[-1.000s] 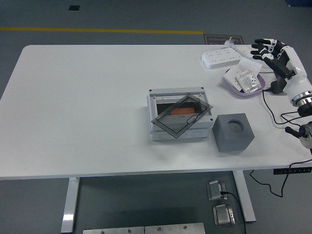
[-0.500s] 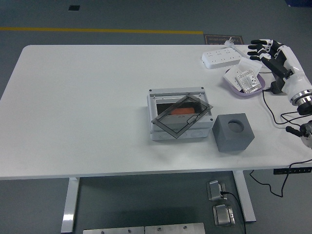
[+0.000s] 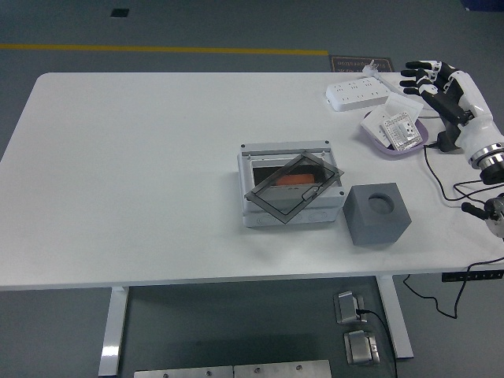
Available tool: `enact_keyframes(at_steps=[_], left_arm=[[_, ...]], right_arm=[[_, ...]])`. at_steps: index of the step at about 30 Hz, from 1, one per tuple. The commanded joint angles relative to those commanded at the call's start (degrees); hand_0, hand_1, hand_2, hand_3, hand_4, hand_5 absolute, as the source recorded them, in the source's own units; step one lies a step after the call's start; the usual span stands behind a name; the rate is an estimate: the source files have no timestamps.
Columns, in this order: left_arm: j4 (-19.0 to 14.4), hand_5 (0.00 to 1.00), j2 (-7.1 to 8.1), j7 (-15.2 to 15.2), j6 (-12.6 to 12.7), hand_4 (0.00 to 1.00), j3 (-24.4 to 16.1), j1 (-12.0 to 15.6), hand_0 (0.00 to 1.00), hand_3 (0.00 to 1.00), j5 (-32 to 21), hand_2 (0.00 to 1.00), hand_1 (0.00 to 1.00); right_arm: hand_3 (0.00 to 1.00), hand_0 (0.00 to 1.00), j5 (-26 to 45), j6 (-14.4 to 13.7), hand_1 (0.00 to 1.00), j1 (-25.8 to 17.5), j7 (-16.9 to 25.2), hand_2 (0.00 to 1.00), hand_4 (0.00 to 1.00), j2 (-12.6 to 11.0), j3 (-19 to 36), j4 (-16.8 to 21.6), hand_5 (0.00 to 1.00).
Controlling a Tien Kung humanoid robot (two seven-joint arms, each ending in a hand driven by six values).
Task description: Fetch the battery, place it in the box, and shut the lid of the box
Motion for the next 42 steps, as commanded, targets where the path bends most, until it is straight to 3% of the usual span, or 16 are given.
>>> enact_keyframes(at_steps=[13, 14, 19, 20, 25, 26, 37, 38, 42], left_arm=[[0.0, 0.002, -0.20, 0.3, 0.0, 0.374, -0.9, 0.6, 0.463, 0.538, 0.6, 0.540, 0.573], [0.0, 0.002, -0.21, 0.3, 0.0, 0.374, -0.9, 0.6, 0.464, 0.538, 0.6, 0.540, 0.574], [0.0, 0.002, -0.21, 0.3, 0.0, 0.374, -0.8, 0.5, 0.464, 0.538, 0.6, 0.540, 0.574], [0.0, 0.002, -0.22, 0.3, 0.0, 0.374, -0.9, 0.4, 0.464, 0.538, 0.6, 0.539, 0.573], [0.0, 0.002, -0.33, 0.3, 0.0, 0.374, -1.1, 0.5, 0.464, 0.538, 0.7, 0.539, 0.573], [0.0, 0.002, -0.36, 0.3, 0.0, 0.376, -1.2, 0.5, 0.465, 0.538, 0.8, 0.539, 0.574], [0.0, 0.002, -0.24, 0.5, 0.0, 0.376, -2.1, 0.8, 0.465, 0.538, 1.1, 0.539, 0.573], [0.0, 0.002, -0.20, 0.5, 0.0, 0.376, -2.2, 0.8, 0.465, 0.537, 1.1, 0.539, 0.573], [0.0, 0.002, -0.04, 0.6, 0.1, 0.376, -2.5, 1.2, 0.465, 0.537, 1.1, 0.539, 0.573]], right_arm=[[0.608, 0.731, 0.2, -0.4, 0.669, 0.1, 0.0, 0.676, 0.385, 0.1, 0.3, 0.3, 0.384], [0.624, 0.733, 0.2, -0.4, 0.668, 0.1, 0.0, 0.679, 0.367, 0.1, 0.2, 0.3, 0.339], [0.624, 0.733, 0.3, -0.5, 0.668, 0.1, 0.0, 0.679, 0.367, 0.2, 0.1, 0.3, 0.339], [0.666, 0.734, 0.3, -0.5, 0.673, 0.1, 0.0, 0.695, 0.653, 0.2, 0.1, 0.3, 0.339], [0.666, 0.734, 0.4, -0.5, 0.673, 0.0, 0.0, 0.695, 0.653, 0.3, 0.1, 0.4, 0.339], [0.664, 0.735, 0.5, -0.5, 0.670, 0.0, 0.0, 0.705, 0.766, 0.3, 0.1, 0.4, 0.429], [0.664, 0.735, 0.6, -0.5, 0.671, -0.1, -0.1, 0.704, 0.756, 0.7, -0.1, 0.5, 0.414], [0.662, 0.734, 0.6, -0.5, 0.671, -0.1, -0.1, 0.704, 0.773, 0.8, -0.1, 0.5, 0.477], [0.662, 0.734, 0.6, -0.5, 0.671, -0.3, -0.2, 0.704, 0.773, 1.2, -0.6, 0.4, 0.477]])
